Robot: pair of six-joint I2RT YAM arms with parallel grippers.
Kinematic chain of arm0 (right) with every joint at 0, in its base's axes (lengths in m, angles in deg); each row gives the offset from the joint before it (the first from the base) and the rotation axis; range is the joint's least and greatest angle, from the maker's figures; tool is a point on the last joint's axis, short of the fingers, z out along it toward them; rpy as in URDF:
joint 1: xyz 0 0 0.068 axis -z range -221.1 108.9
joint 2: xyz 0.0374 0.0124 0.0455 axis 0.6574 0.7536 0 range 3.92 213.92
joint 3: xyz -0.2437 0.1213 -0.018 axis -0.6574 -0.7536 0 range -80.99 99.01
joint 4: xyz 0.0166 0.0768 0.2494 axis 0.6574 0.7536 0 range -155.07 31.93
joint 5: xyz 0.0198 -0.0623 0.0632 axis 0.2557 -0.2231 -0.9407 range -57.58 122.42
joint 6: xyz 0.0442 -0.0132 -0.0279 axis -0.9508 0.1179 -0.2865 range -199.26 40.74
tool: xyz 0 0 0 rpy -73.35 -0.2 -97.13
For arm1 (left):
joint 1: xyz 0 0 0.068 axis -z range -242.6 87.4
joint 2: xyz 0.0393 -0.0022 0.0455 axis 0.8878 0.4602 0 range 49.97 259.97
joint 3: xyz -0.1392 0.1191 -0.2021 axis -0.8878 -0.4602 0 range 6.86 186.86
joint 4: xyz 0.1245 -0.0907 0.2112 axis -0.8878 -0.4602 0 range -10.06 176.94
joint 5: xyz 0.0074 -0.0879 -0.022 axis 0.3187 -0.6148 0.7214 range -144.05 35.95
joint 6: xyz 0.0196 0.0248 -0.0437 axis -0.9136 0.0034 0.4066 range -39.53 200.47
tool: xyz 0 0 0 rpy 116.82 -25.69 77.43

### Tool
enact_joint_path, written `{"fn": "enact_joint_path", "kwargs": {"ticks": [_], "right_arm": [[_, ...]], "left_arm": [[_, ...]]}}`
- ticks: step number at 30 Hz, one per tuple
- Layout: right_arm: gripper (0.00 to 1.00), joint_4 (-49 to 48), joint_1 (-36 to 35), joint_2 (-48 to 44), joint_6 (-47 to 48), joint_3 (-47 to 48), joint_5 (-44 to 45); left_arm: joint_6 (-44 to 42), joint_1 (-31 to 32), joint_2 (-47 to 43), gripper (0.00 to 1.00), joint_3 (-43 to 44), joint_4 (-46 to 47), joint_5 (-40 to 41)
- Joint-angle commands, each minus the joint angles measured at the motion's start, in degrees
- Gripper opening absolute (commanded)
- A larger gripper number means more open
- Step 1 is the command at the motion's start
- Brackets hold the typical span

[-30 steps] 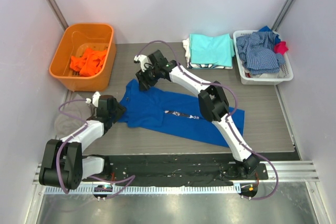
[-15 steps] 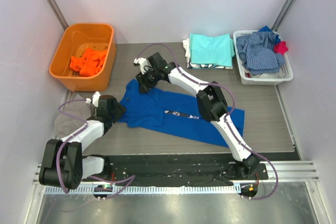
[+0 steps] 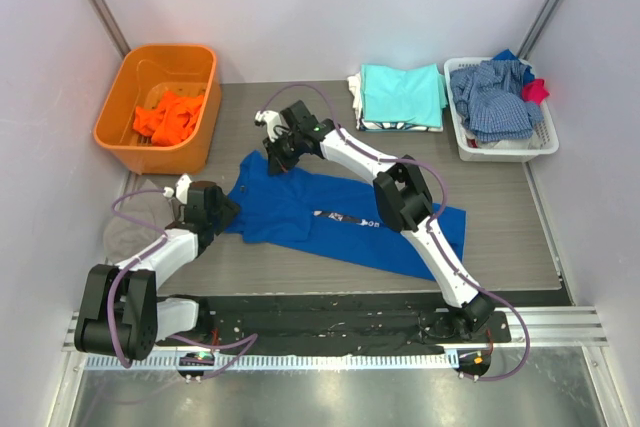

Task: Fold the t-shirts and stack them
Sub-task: Fold the tshirt

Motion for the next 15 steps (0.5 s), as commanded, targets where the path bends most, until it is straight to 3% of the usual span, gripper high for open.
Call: {"fn": "enact_joint_path", "kwargs": {"ticks": [1,15], "right_arm": [[0.01,-3.4,0.0,-0.6,-0.7,2.1,0.7],[0.01,-8.6,1.5,-0.5,-4.4,2.8,4.5]], "left_arm": [[-0.6,0.1,1.0,0.54,-0.2,0.3,1.9],[-0.9,0.0,1.0,0.54,-0.5,0.3,2.0]]}}
